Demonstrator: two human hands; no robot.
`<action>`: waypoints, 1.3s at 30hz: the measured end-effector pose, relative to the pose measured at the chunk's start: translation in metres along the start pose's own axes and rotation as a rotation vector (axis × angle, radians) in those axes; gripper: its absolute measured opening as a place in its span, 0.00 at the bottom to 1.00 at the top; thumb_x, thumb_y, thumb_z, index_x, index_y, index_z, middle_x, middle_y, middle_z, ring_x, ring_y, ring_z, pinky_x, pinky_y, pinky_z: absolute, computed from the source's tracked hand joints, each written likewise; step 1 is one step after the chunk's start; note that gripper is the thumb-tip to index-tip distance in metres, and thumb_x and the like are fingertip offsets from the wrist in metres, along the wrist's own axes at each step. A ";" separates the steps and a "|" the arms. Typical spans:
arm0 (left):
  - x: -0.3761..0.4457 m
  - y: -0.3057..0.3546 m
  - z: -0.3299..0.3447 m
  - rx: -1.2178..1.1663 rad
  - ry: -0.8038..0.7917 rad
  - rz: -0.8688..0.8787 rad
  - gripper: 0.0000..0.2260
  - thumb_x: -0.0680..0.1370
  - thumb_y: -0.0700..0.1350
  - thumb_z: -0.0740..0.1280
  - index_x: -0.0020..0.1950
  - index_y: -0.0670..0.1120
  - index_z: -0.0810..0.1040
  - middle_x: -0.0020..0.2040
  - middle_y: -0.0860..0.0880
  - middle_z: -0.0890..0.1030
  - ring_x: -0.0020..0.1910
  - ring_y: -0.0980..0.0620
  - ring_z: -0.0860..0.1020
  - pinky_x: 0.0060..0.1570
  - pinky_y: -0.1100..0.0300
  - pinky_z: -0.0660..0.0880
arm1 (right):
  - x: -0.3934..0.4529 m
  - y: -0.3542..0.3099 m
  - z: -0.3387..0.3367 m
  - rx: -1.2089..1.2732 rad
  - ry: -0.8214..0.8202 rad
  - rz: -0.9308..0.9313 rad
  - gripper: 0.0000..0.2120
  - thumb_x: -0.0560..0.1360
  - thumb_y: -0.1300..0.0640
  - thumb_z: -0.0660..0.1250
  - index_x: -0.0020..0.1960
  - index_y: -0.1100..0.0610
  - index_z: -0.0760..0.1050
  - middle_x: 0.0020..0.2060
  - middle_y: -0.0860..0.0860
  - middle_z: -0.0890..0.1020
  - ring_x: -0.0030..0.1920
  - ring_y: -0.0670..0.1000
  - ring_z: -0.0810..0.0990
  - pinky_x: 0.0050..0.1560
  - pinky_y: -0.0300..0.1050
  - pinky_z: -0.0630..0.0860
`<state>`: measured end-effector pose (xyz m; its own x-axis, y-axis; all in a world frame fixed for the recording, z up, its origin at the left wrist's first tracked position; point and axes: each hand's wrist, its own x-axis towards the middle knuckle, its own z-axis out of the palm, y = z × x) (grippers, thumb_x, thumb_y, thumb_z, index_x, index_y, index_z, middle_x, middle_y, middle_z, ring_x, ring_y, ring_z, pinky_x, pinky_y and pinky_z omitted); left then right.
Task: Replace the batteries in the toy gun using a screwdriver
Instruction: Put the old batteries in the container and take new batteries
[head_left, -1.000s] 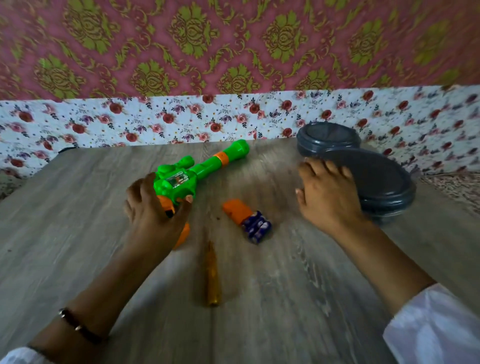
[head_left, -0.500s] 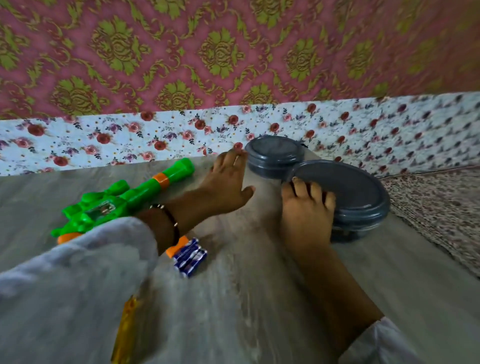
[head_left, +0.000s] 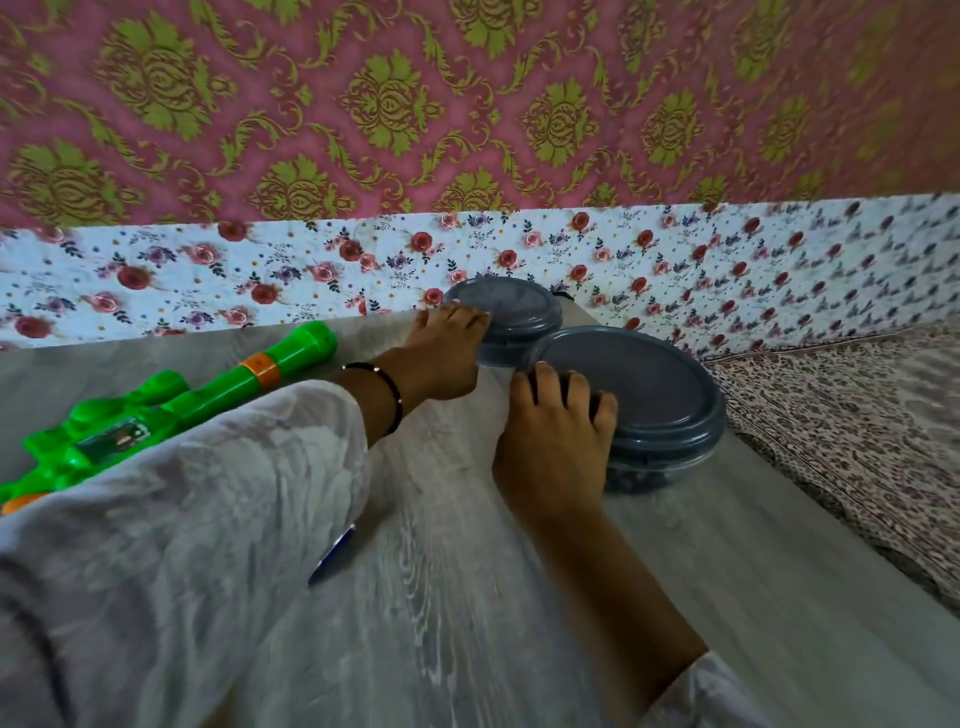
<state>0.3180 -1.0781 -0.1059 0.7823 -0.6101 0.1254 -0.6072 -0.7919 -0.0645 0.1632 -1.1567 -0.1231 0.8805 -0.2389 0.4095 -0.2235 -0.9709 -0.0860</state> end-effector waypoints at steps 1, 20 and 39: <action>-0.002 -0.001 -0.002 0.007 0.002 0.004 0.31 0.79 0.47 0.60 0.78 0.45 0.50 0.78 0.44 0.54 0.77 0.42 0.48 0.74 0.41 0.49 | 0.000 0.000 -0.001 -0.007 -0.005 -0.001 0.25 0.76 0.57 0.59 0.72 0.55 0.60 0.73 0.55 0.62 0.72 0.61 0.57 0.70 0.63 0.50; -0.172 -0.036 -0.008 -0.318 0.111 -0.130 0.29 0.77 0.53 0.64 0.76 0.51 0.59 0.76 0.47 0.58 0.74 0.44 0.60 0.73 0.43 0.57 | -0.014 -0.024 0.002 0.060 0.152 -0.278 0.26 0.69 0.52 0.69 0.64 0.59 0.71 0.64 0.55 0.74 0.68 0.57 0.68 0.65 0.59 0.64; -0.187 -0.051 -0.005 -0.512 0.073 -0.208 0.46 0.73 0.53 0.70 0.78 0.46 0.40 0.78 0.43 0.53 0.75 0.41 0.56 0.74 0.44 0.55 | -0.028 -0.061 0.005 0.289 0.156 -0.457 0.23 0.72 0.47 0.60 0.63 0.57 0.73 0.61 0.53 0.76 0.63 0.55 0.73 0.59 0.55 0.72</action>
<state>0.2025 -0.9233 -0.1215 0.8925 -0.4240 0.1537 -0.4448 -0.7710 0.4557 0.1538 -1.0906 -0.1335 0.7839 0.1908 0.5908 0.3093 -0.9451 -0.1051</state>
